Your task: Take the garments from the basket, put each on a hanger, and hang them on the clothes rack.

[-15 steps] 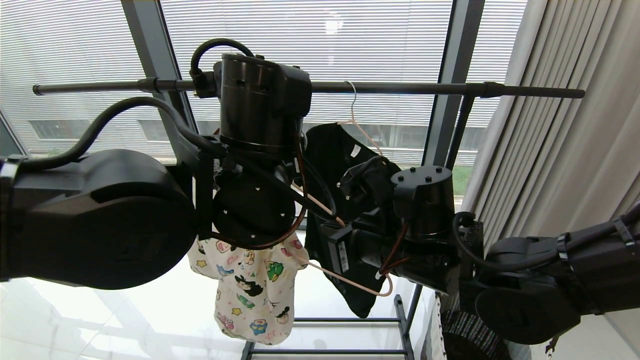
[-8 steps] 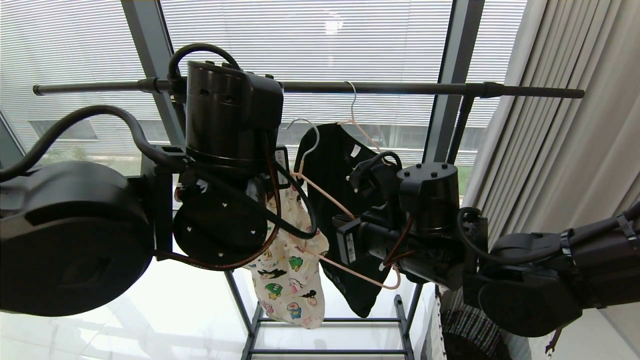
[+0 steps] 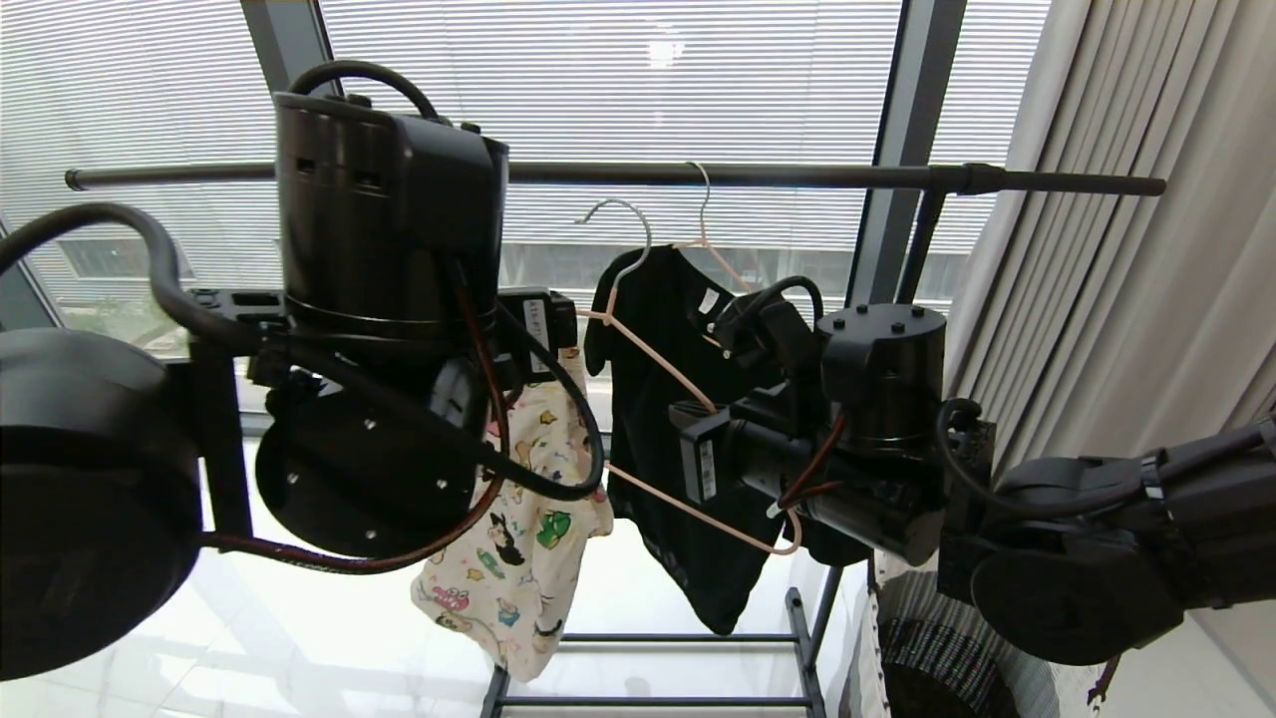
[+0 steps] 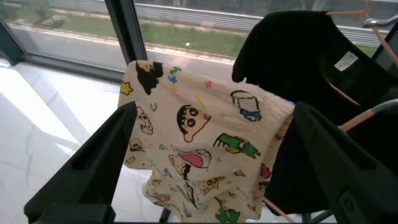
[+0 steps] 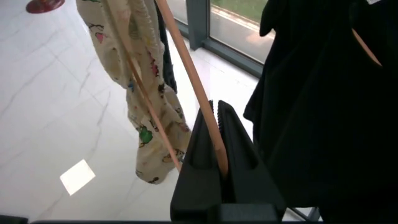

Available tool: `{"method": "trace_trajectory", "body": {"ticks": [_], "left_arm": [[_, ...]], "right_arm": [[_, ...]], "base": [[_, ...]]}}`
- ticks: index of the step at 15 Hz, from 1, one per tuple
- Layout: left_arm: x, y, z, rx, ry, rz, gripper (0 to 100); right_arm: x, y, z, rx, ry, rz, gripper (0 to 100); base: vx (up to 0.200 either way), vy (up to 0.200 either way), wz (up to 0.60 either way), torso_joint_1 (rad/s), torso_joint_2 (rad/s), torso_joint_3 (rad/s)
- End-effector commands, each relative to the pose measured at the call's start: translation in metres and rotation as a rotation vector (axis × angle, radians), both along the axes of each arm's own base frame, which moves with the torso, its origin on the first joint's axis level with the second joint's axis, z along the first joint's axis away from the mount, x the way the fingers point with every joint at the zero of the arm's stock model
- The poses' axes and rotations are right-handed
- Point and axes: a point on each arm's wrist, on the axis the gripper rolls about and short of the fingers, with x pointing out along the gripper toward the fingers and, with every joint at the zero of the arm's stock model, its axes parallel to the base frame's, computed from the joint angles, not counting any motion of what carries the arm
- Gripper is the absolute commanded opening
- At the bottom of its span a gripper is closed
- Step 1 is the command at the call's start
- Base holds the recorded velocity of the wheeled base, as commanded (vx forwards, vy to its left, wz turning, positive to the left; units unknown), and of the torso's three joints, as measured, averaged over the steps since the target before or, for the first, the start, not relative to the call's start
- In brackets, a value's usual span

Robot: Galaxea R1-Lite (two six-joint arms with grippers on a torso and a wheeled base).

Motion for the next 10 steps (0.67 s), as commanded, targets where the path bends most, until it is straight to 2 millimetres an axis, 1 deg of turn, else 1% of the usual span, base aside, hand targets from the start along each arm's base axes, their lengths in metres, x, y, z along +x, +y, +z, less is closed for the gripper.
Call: {"method": "trace_trajectory", "body": {"ticks": [1,2,3,5,6,7,9,10], "left_arm": [[-0.016,0.017,0.008,-0.003,-0.014,-0.017,100],[-0.02,0.021,0.01,-0.004,-0.015,-0.033,100],[-0.032,0.031,0.015,-0.014,-0.019,-0.095,100],[-0.055,0.047,0.023,-0.02,-0.03,-0.262,100],[-0.064,0.055,0.021,-0.015,-0.025,-0.346,100],[-0.073,0.062,0.016,-0.002,-0.013,-0.444,100],[-0.087,0.074,0.0,0.026,0.024,-0.585,100],[-0.095,0.08,-0.014,0.046,0.06,-0.666,100]], "right_arm": [[0.001,-0.007,0.006,0.003,-0.015,-0.012,0],[0.003,-0.01,0.004,-0.007,-0.014,-0.017,0],[0.002,-0.021,0.001,-0.036,-0.021,-0.023,0],[-0.006,-0.042,-0.007,-0.05,-0.019,-0.013,0],[-0.01,-0.051,-0.008,-0.053,-0.022,-0.008,0],[-0.016,-0.061,-0.011,-0.073,-0.025,-0.001,0],[-0.028,-0.076,-0.01,-0.09,-0.046,0.05,0],[-0.036,-0.086,-0.008,-0.103,-0.072,0.093,0]], "base": [[0.0,0.0,0.0,0.0,0.0,0.0],[0.0,0.0,0.0,0.0,0.0,0.0],[0.0,0.0,0.0,0.0,0.0,0.0],[0.0,0.0,0.0,0.0,0.0,0.0],[0.0,0.0,0.0,0.0,0.0,0.0],[0.0,0.0,0.0,0.0,0.0,0.0],[0.0,0.0,0.0,0.0,0.0,0.0],[0.0,0.0,0.0,0.0,0.0,0.0]]}}
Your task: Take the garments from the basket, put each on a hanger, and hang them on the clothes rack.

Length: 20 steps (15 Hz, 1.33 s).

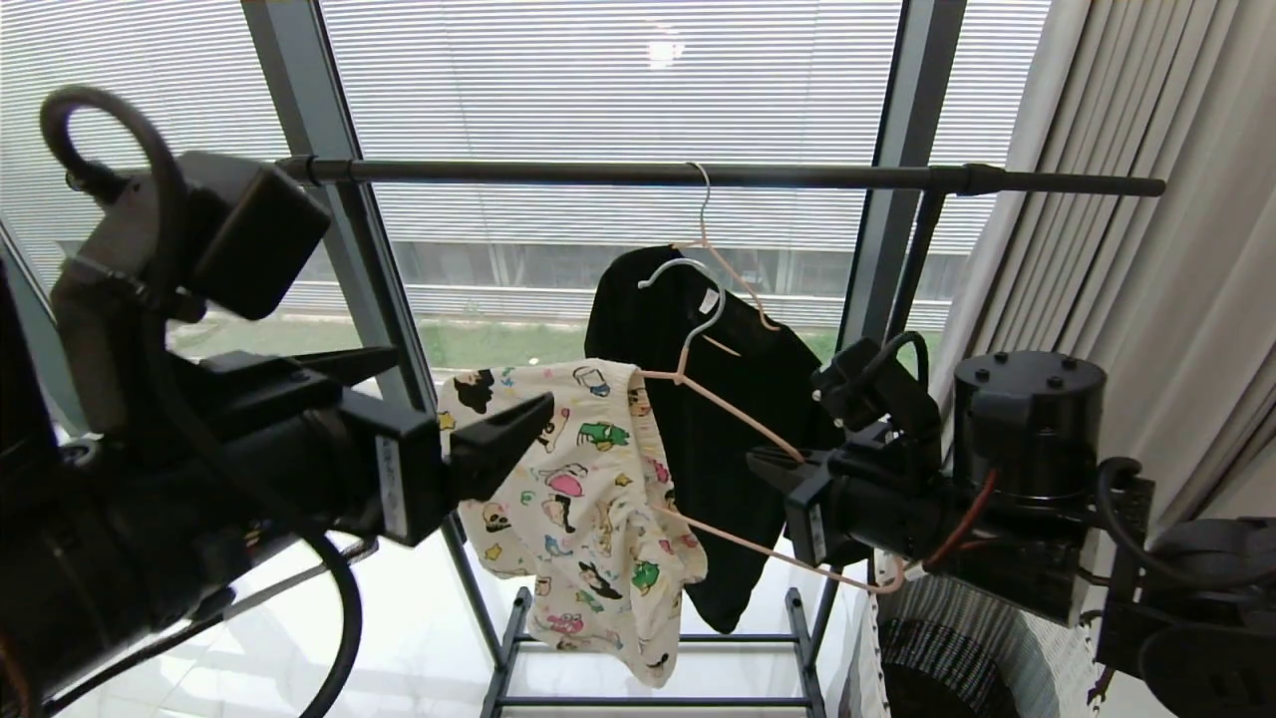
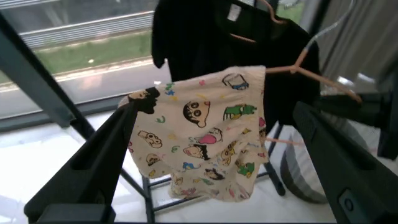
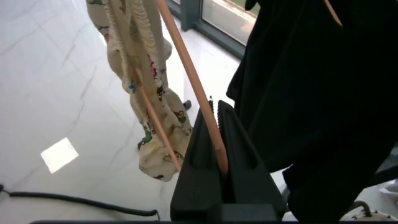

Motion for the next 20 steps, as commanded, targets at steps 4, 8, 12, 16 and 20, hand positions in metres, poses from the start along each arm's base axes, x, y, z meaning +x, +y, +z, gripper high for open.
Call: {"method": "trace_trajectory", "body": {"ticks": [4,8,12,16,20], "left_arm": [[-0.039,0.031,-0.033,0.041,0.035,-0.376,100],[-0.043,0.035,-0.047,0.124,0.03,-0.425,100],[-0.033,0.023,-0.06,0.19,0.084,-0.467,100],[-0.025,0.009,-0.073,0.287,0.11,-0.557,100],[-0.027,0.01,-0.082,0.322,0.118,-0.616,100]], "right_arm": [[-0.037,-0.045,0.007,-0.064,-0.111,0.142,0],[-0.055,-0.061,0.002,-0.107,-0.158,0.219,0],[-0.069,-0.066,-0.004,-0.147,-0.196,0.294,0],[-0.074,-0.06,-0.004,-0.146,-0.197,0.329,0],[-0.077,-0.057,-0.002,-0.137,-0.207,0.346,0]], "base": [[0.0,0.0,0.0,0.0,0.0,0.0],[0.0,0.0,0.0,0.0,0.0,0.0],[0.0,0.0,0.0,0.0,0.0,0.0],[0.0,0.0,0.0,0.0,0.0,0.0],[0.0,0.0,0.0,0.0,0.0,0.0]]}}
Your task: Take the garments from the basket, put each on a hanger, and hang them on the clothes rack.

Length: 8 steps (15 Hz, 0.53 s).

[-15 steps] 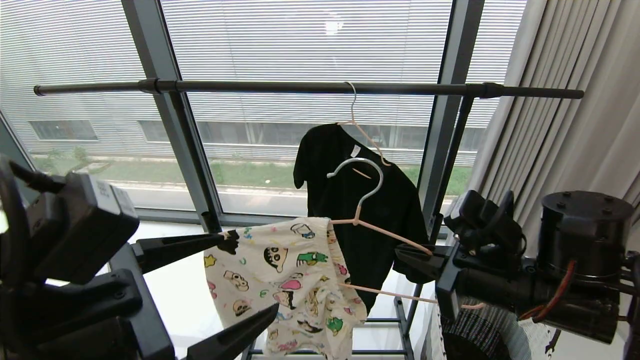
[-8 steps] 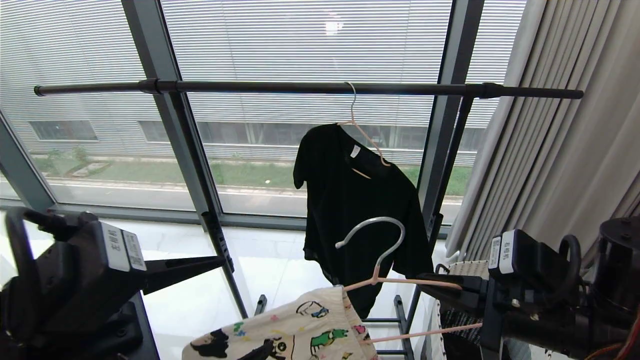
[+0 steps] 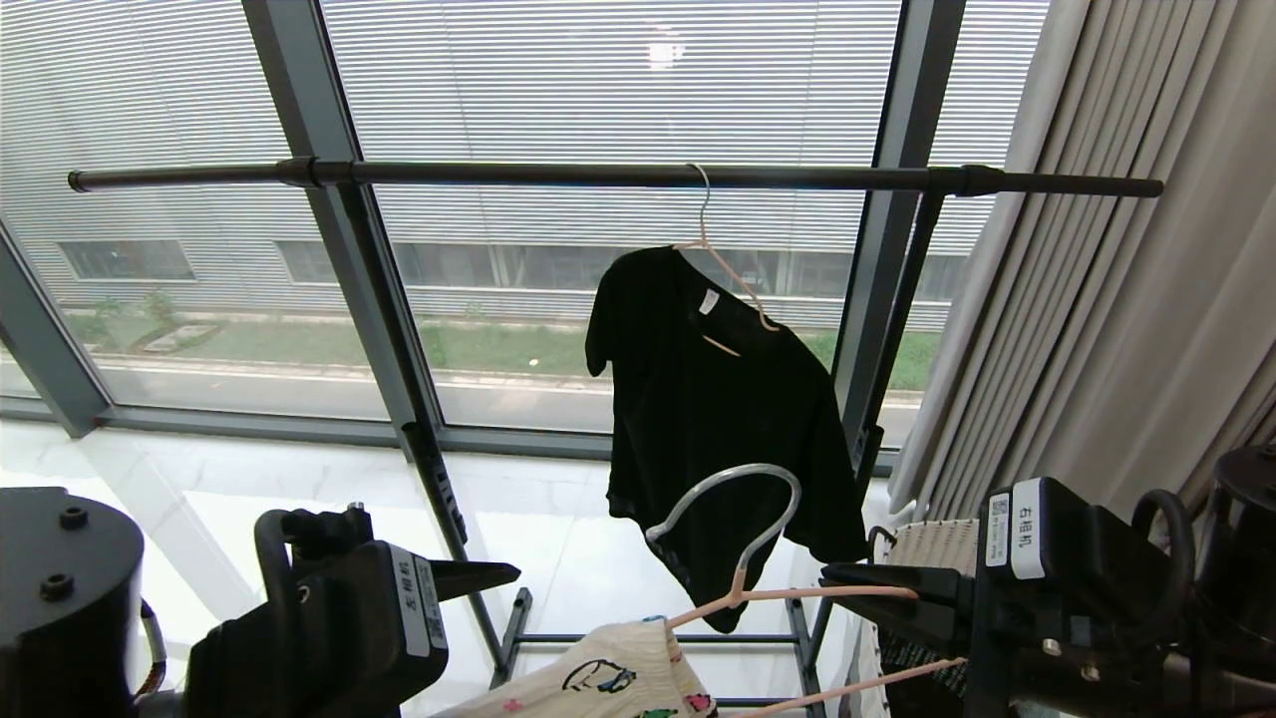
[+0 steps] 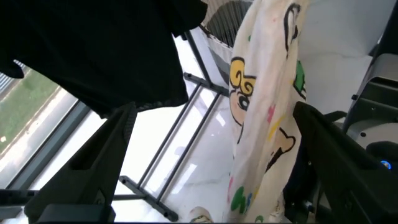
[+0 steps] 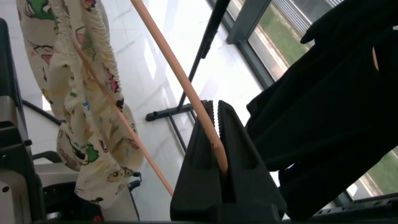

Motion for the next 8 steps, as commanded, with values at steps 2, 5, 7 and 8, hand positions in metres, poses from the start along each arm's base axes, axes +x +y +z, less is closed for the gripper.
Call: {"method": "trace_trajectory", "body": {"ticks": [2,5,7,8], "left_arm": [[0.0026,-0.0028,-0.0052,0.021,0.019,0.001,100],[0.0033,-0.0036,-0.0063,0.026,0.023,0.0,100],[0.0036,-0.0039,-0.0061,0.027,0.022,0.001,0],[0.0035,-0.0038,-0.0065,0.027,0.023,-0.001,0]], "right_arm": [[-0.0052,0.0042,0.0008,0.002,-0.002,0.031,0],[-0.0074,0.0077,0.0022,0.005,-0.007,0.049,0],[-0.0069,0.0083,0.0038,0.01,-0.011,0.049,0],[-0.0069,0.0083,0.0038,0.01,-0.011,0.049,0]], "base": [[0.0,0.0,0.0,0.0,0.0,0.0],[0.0,0.0,0.0,0.0,0.0,0.0],[0.0,0.0,0.0,0.0,0.0,0.0],[0.0,0.0,0.0,0.0,0.0,0.0]]}}
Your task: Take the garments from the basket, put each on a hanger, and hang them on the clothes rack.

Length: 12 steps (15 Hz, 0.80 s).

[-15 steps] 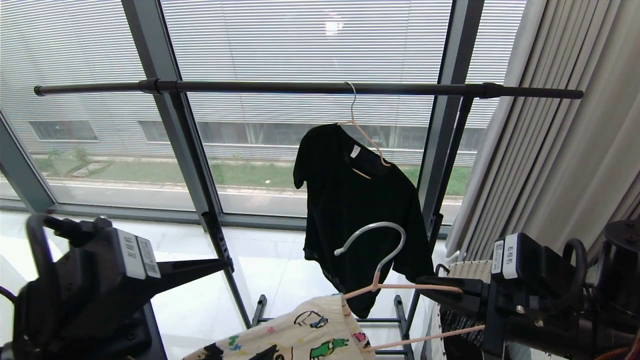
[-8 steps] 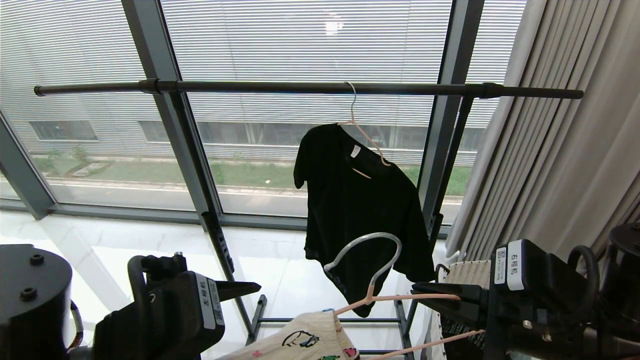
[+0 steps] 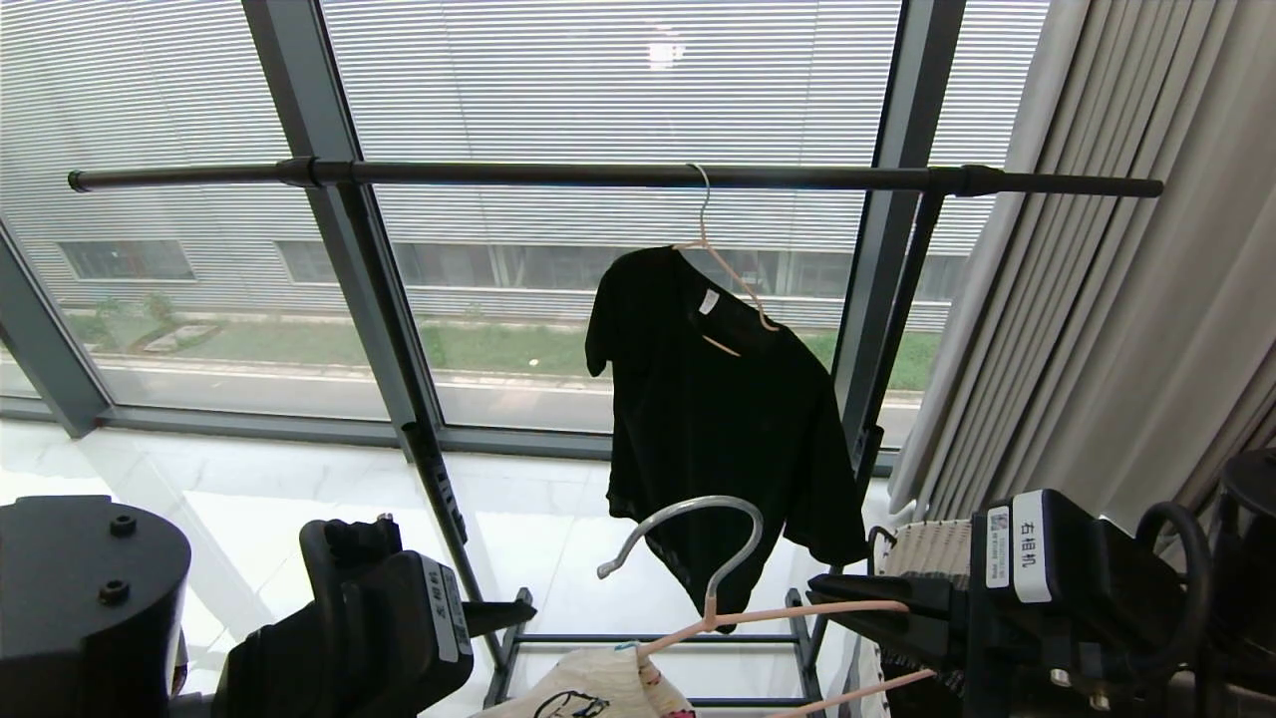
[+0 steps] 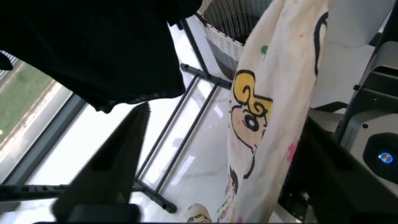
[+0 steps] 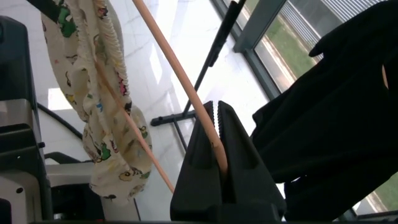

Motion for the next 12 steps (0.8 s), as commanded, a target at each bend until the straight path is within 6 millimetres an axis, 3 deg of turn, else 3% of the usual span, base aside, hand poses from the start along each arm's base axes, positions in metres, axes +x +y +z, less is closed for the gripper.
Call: {"method": "trace_trajectory", "body": {"ticks": [1,8,9,12], "left_arm": [[0.0006,-0.0006,-0.001,0.004,0.004,-0.001,0],[0.0018,-0.002,-0.0028,0.01,0.014,0.003,0],[0.0017,-0.0019,-0.0032,0.01,0.017,0.004,0],[0.0019,0.0049,-0.0089,0.025,0.026,0.039,0]], "right_arm": [[-0.0004,0.0014,-0.0003,0.0,0.001,0.007,0],[-0.0018,0.0019,-0.0014,-0.005,0.005,0.008,0],[-0.0019,0.0016,-0.0023,-0.009,0.003,0.0,100],[0.0004,-0.0004,-0.0024,-0.015,-0.004,-0.056,100]], "base": [[0.0,0.0,0.0,0.0,0.0,0.0],[0.0,0.0,0.0,0.0,0.0,0.0],[0.0,0.0,0.0,0.0,0.0,0.0],[0.0,0.0,0.0,0.0,0.0,0.0]]}}
